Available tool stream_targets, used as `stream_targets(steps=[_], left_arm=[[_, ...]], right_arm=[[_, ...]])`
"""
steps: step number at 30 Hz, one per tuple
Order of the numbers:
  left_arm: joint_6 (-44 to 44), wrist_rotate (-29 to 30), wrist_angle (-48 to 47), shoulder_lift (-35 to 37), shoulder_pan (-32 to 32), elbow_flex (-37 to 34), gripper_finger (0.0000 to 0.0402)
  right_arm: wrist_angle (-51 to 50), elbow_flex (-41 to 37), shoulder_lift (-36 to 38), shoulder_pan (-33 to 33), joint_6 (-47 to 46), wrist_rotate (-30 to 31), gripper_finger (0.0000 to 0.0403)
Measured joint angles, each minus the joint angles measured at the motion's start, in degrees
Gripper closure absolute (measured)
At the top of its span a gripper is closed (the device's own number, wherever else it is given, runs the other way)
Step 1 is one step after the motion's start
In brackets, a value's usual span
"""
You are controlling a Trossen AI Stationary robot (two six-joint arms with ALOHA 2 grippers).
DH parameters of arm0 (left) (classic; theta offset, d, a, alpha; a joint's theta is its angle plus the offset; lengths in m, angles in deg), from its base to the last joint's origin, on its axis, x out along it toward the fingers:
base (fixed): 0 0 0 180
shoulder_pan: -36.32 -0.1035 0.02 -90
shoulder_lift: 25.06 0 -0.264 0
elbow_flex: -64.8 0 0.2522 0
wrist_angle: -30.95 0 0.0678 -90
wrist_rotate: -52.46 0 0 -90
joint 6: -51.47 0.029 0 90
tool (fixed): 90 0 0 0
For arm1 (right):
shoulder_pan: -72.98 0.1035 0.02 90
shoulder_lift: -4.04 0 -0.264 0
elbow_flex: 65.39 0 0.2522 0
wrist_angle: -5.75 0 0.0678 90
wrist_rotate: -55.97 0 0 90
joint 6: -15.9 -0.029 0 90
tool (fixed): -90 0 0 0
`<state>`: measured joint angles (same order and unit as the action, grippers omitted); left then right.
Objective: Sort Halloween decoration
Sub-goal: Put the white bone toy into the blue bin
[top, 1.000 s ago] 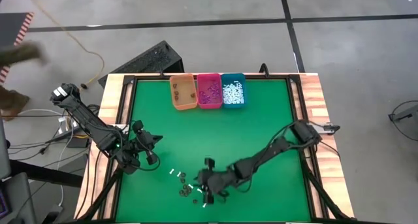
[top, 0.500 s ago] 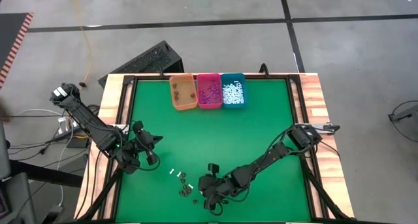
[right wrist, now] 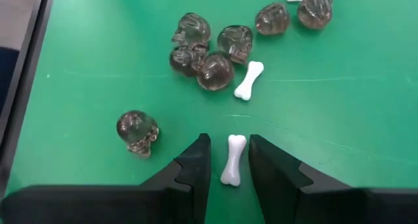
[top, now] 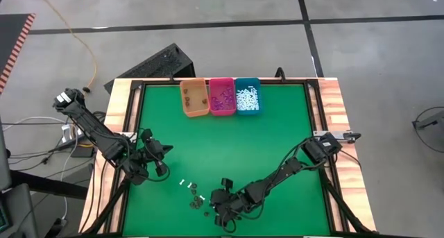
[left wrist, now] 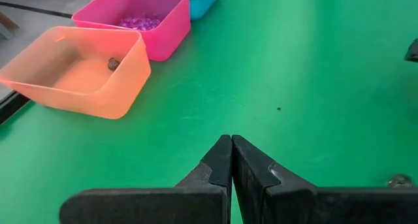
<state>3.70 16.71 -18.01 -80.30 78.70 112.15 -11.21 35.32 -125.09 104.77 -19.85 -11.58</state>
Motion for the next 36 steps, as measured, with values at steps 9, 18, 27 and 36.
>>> stream_targets(steps=[9, 18, 27, 36], left_arm=[[-0.06, 0.01, 0.03, 0.01, 0.01, 0.0, 0.0401], [-0.06, 0.03, 0.01, 0.01, -0.01, 0.0, 0.0401], [0.05, 0.06, -0.04, 0.0, 0.0, 0.0, 0.0401], [0.09, 0.11, -0.05, 0.01, 0.01, 0.0, 0.0402]], right_arm=[[-1.26, -0.11, -0.19, -0.09, -1.96, -0.95, 0.0356], [-1.69, -0.11, 0.37, -0.06, -1.51, -0.25, 0.0382], [-16.26, -0.57, 6.42, -2.87, 3.84, 8.31, 0.0378], [-28.48, -0.42, 12.66, -11.69, 15.35, 8.73, 0.0383]])
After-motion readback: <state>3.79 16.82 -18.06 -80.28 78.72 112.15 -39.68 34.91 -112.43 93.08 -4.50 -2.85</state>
